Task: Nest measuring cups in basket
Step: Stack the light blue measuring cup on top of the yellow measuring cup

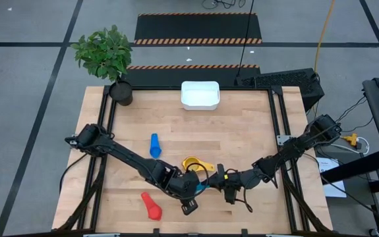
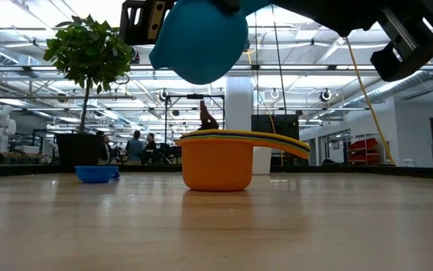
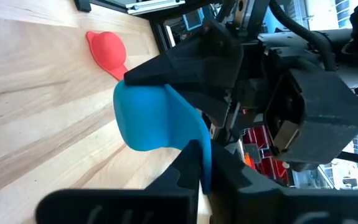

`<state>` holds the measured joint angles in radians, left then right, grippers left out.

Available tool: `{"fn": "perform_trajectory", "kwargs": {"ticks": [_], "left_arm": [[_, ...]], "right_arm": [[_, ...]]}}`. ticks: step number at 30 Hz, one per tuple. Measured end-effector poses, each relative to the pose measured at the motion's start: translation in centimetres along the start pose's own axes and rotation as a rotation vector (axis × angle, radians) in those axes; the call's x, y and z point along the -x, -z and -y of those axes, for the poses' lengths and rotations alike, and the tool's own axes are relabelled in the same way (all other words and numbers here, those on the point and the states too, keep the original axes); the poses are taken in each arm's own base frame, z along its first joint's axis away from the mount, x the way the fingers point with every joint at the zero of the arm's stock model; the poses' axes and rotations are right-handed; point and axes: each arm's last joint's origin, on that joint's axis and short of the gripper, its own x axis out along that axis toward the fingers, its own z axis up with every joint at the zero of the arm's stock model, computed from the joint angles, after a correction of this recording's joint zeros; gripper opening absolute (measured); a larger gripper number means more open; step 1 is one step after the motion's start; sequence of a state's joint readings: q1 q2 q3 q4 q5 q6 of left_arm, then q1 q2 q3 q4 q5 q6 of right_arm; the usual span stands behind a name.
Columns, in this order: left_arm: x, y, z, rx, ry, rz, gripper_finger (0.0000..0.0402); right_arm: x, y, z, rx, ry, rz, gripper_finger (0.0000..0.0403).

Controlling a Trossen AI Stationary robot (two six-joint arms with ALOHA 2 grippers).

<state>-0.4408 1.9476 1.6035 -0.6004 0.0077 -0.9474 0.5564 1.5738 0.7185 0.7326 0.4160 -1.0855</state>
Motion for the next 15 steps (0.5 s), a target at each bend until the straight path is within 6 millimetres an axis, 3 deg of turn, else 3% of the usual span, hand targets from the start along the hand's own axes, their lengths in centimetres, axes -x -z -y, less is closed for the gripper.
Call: {"fn": "perform_trajectory", "kwargs": {"ticks": [5, 15], "left_arm": [[0.01, -0.13, -0.15, -0.009, -0.061, 0.077, 0.0038], [0.12, -0.40, -0.34, -0.054, -0.170, 0.217, 0.0199]], "right_arm": [[0.02, 0.07, -0.09, 0.004, -0.004, -0.013, 0.0003], [0.34, 0.10, -0.29, 0.070, 0.063, -0.182, 0.0001]]}}
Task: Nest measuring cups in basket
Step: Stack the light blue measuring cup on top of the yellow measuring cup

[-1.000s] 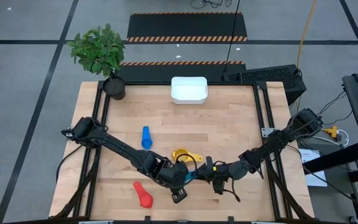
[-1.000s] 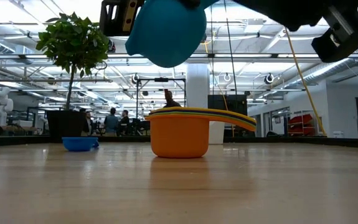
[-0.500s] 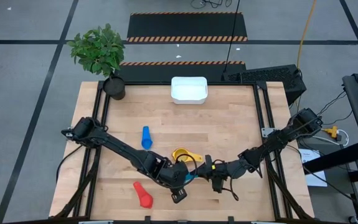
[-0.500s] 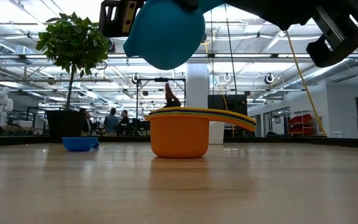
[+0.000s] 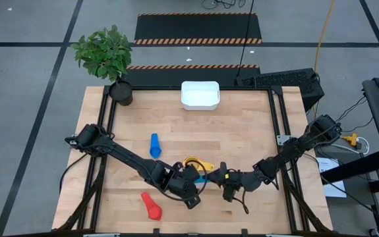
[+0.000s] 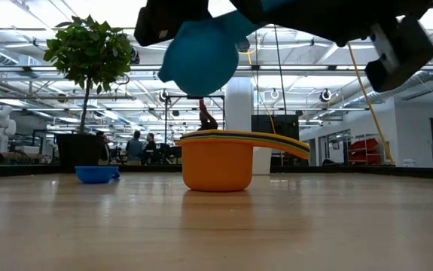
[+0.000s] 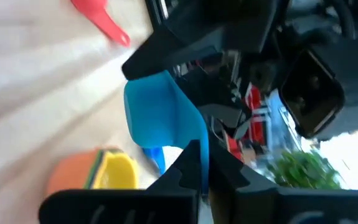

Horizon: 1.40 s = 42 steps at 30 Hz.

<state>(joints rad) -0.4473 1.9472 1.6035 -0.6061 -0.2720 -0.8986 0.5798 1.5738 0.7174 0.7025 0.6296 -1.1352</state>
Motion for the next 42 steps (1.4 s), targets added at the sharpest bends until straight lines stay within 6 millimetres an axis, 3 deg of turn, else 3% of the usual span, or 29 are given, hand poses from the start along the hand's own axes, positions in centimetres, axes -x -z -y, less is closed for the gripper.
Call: {"fn": "perform_trajectory", "kwargs": {"ticks": [6, 19, 29, 42], "left_arm": [[0.3, 0.4, 0.1, -0.062, -0.058, 0.040, 0.0226], [6.8, 3.0, 1.8, -0.159, -0.207, 0.313, 0.0227], [7.2, 4.2, 2.2, -0.196, -0.239, 0.335, 0.0227], [6.6, 2.7, 1.3, -0.265, -0.292, 0.328, 0.0227]], "right_arm": [[0.3, 0.1, 0.1, 0.006, 0.060, -0.123, 0.0000], [0.7, 0.7, -0.7, -0.005, 0.074, -0.180, 0.0000], [0.8, 2.6, -1.4, -0.120, 0.097, -0.201, 0.0000], [3.4, 5.5, -3.0, -0.233, 0.214, -0.152, 0.0000]]}}
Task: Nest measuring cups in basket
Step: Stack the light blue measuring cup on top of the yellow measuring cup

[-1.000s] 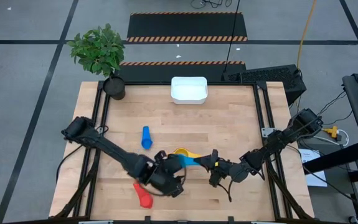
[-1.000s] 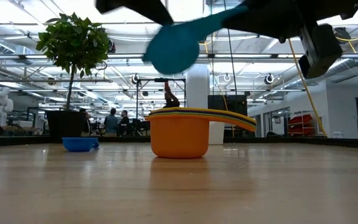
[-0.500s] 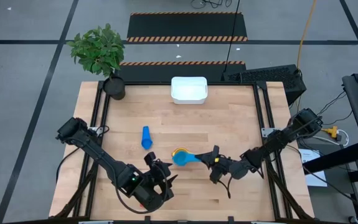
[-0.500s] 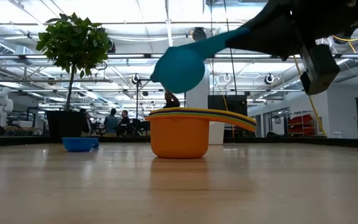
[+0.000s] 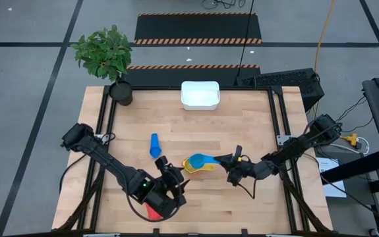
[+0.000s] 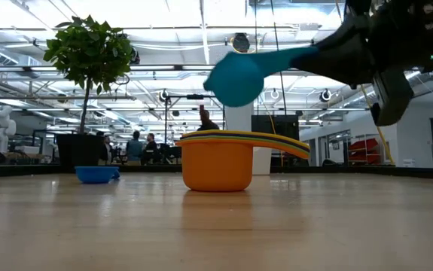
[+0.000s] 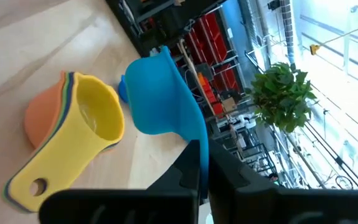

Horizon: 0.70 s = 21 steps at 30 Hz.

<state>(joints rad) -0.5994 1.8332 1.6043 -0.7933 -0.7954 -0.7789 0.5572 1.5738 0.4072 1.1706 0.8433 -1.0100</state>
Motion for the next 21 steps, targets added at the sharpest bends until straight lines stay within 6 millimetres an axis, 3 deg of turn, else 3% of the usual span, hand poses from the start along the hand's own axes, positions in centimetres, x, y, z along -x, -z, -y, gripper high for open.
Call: {"fn": "perform_trajectory", "kwargs": {"ticks": [7, 14, 21], "left_arm": [[-1.4, -0.9, -1.1, -0.005, -0.041, -0.004, 0.0227], [-2.5, -1.7, -2.1, 0.017, -0.068, -0.013, 0.0227], [-2.9, -1.9, -2.4, 0.027, -0.046, -0.042, 0.0227]], "right_arm": [[0.1, 0.2, -0.3, 0.002, -0.004, -0.001, 0.0000], [-0.4, 0.8, -2.0, 0.039, -0.018, -0.038, 0.0000], [-1.5, -0.2, -2.8, 0.012, 0.009, -0.022, 0.0000]]}}
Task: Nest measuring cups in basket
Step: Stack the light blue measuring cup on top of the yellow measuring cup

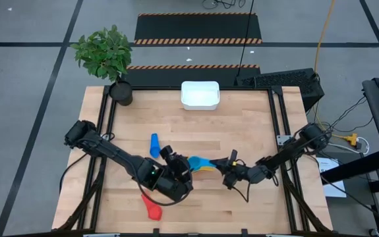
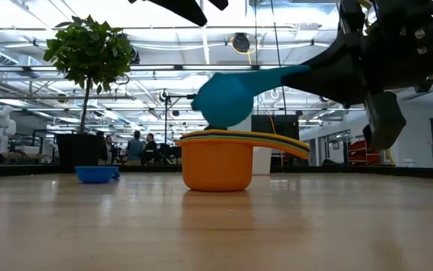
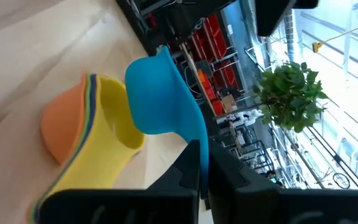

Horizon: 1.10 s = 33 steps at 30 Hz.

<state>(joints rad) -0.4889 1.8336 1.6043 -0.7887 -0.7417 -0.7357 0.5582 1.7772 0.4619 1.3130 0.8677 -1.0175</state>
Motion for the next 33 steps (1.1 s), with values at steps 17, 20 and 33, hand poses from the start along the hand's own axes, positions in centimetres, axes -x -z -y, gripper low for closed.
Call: {"fn": "perform_trajectory", "kwargs": {"ticks": [17, 20, 33], "left_arm": [[0.0, -0.1, 0.2, 0.005, 0.013, 0.012, 0.0227], [0.0, -0.3, 0.3, -0.002, 0.023, 0.021, 0.0227], [0.0, -0.3, 0.3, -0.002, 0.030, 0.019, 0.0227]], "right_arm": [[-0.8, 0.2, -1.9, 0.096, -0.041, -0.018, 0.0011], [-0.8, 0.2, -2.0, 0.095, -0.048, -0.008, 0.0025], [-0.7, -0.3, -1.0, 0.023, -0.025, 0.004, 0.0110]]}}
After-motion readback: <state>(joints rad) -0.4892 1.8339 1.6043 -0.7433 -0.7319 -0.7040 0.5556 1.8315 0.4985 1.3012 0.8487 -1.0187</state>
